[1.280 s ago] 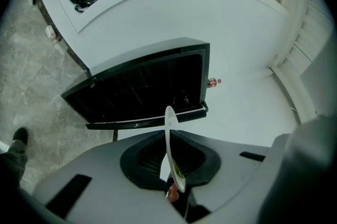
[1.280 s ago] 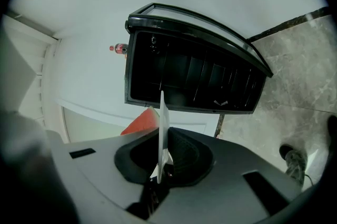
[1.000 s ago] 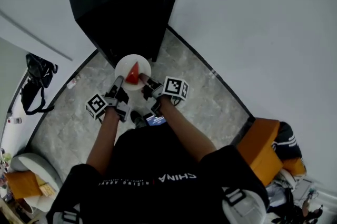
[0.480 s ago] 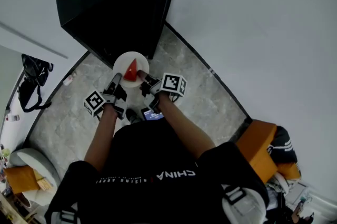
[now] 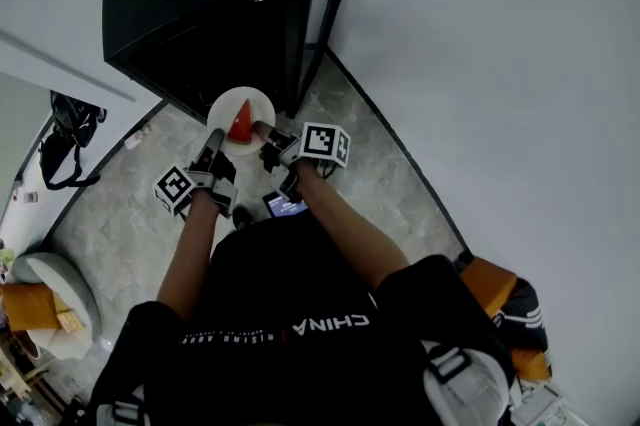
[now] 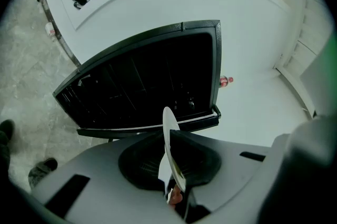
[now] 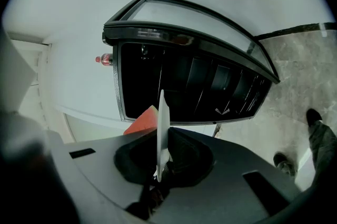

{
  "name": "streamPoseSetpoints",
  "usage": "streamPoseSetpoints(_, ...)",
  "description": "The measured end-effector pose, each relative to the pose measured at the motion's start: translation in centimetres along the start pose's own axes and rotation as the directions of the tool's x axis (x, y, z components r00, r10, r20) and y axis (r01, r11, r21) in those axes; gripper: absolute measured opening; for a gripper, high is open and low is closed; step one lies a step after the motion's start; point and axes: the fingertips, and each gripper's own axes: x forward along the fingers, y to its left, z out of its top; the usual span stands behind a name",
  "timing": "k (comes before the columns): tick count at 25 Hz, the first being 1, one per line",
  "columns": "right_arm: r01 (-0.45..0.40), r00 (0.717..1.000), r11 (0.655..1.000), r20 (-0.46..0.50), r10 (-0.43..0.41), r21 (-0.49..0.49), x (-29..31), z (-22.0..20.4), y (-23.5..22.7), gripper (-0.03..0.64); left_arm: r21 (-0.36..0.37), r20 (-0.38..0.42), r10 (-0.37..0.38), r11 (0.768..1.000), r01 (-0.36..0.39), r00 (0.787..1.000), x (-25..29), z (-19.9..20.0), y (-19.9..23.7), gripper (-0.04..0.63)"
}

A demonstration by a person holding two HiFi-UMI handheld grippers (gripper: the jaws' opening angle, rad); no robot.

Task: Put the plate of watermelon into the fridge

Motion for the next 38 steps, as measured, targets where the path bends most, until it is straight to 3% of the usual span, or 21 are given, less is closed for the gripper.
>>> streamPoseSetpoints(4,0.001,0.998,1.0,-0.067,-0.002,-0.019,0.1,1.3,-0.1,0.029,-0.007,0.065,0.035,0.999,-0.034,0.997,0.6,-0.2,0.0,0.029)
streamPoseSetpoints(10,0.009,0.993,1.0,-0.116,-0.012,-0.03,1.3,0.9,-0.5,0.029,-0.09,0.112,0.055,0.995,-0.045,0.992,0.0,0.3,1.2,0.028)
streamPoseSetpoints(27,0.042,0.999,0.999,0.033,-0.041,-0.017,6.0,-0.3,0.8,0.029,-0.134,0.009,0.025,0.991,-0.024,1.0,-0.3,6.1,1.8,0.028)
streamPoseSetpoints(38,0.094,0.995,0.994,0.026,-0.093,-0.059,6.6,1.8,1.0,0.031,-0.184,0.062,0.044,0.982,-0.032,0.997,1.4,6.6,2.1,0.025)
